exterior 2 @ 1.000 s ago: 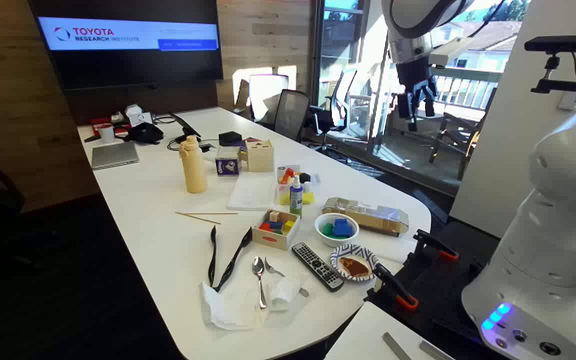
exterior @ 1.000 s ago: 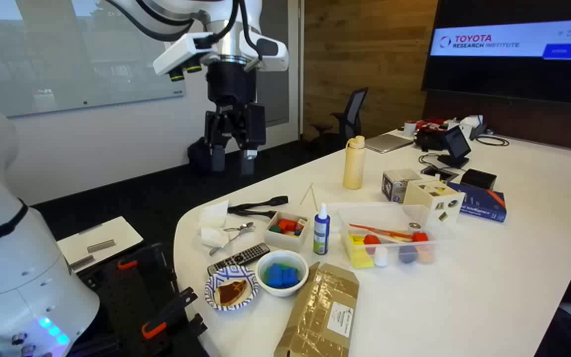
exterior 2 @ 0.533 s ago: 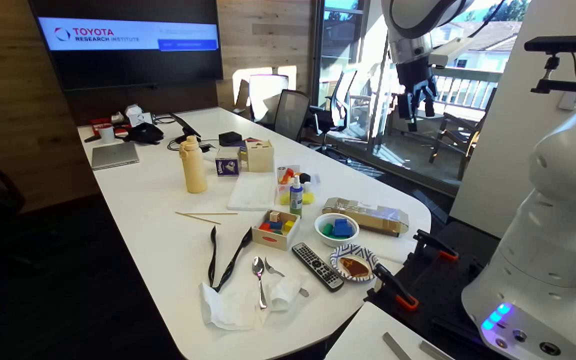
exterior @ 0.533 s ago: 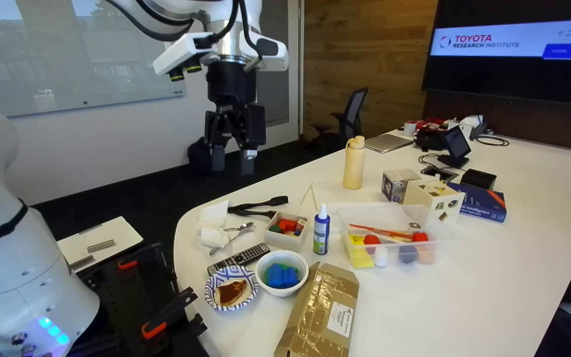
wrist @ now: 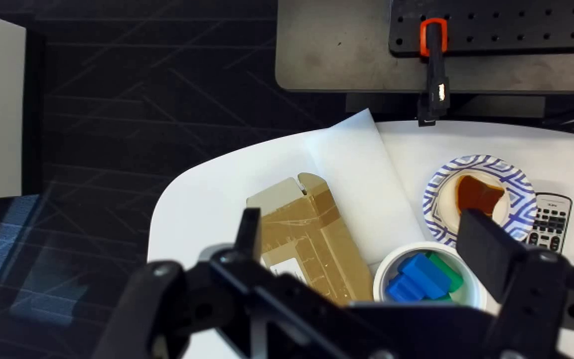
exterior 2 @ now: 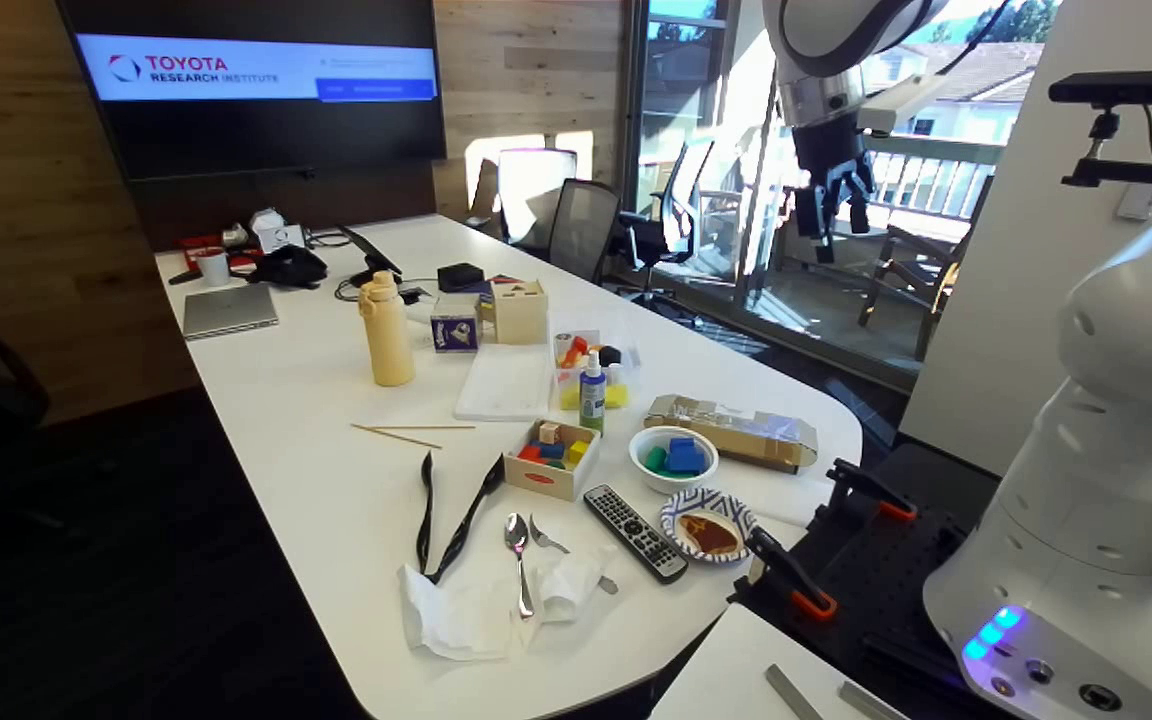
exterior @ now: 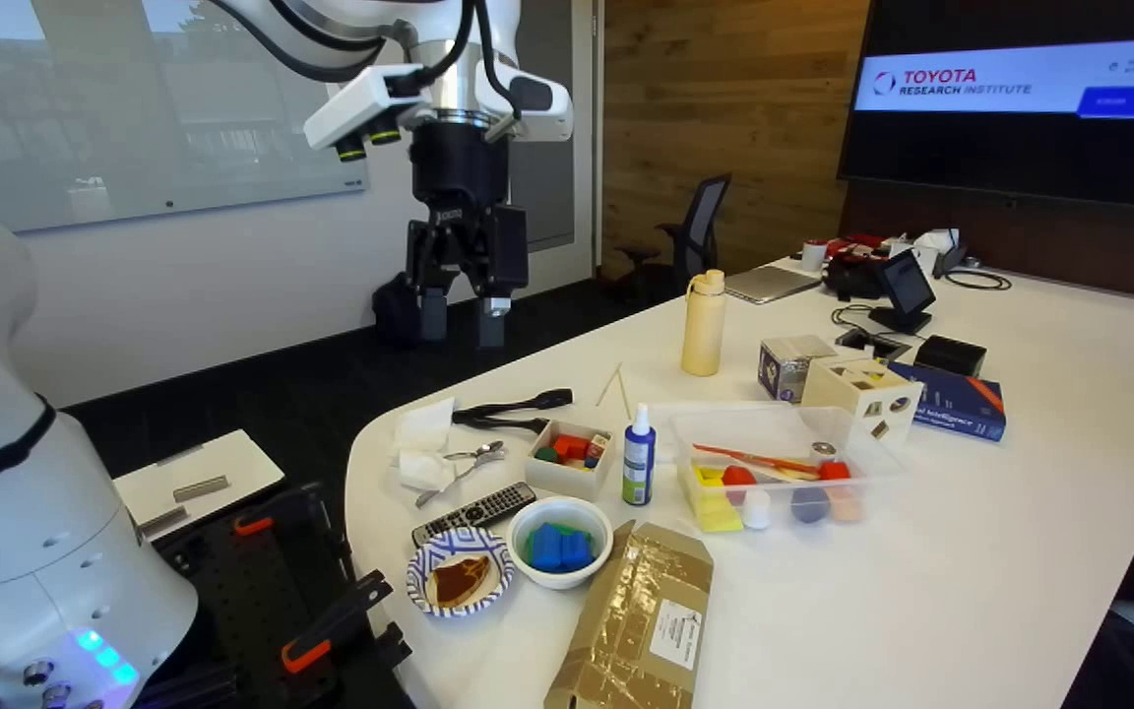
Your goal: Open the cardboard box on the right
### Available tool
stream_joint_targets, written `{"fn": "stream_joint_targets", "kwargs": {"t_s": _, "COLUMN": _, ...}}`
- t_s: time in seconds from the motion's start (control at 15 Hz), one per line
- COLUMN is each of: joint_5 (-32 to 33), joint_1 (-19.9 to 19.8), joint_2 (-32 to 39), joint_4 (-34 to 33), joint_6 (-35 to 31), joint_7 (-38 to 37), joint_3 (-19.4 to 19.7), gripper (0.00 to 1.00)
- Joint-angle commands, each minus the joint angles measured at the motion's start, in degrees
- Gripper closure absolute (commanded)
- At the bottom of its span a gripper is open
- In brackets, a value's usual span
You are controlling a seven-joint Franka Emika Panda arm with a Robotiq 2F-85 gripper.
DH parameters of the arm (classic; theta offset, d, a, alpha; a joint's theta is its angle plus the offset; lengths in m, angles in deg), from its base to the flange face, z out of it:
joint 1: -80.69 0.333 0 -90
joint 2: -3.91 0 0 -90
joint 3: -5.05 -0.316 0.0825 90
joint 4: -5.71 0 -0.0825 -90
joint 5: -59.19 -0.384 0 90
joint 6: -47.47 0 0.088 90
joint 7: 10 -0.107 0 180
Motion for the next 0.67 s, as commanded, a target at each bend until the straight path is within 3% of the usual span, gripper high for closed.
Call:
{"fn": "stream_joint_targets", "kwargs": {"t_s": 0.0, "joint_5": 0.3, "joint_1": 0.9, "joint_2": 0.0, "joint_4": -0.1, "joint_6": 0.3, "joint_7": -0.3, "joint_3": 0.8, "gripper": 0.00}}
{"fn": "stream_joint_targets", "kwargs": {"t_s": 0.33, "joint_5": 1.4, "joint_1": 1.2, "joint_2": 0.0, "joint_4": 0.2, "joint_6": -1.1, "joint_7": -0.3, "joint_3": 0.3, "gripper": 0.00}}
{"fn": "stream_joint_targets", "kwargs": {"t_s": 0.6, "joint_5": 5.8, "joint_1": 2.2, "joint_2": 8.3, "joint_4": 1.2, "joint_6": -15.3, "joint_7": -4.2, "joint_3": -1.0, "gripper": 0.00}}
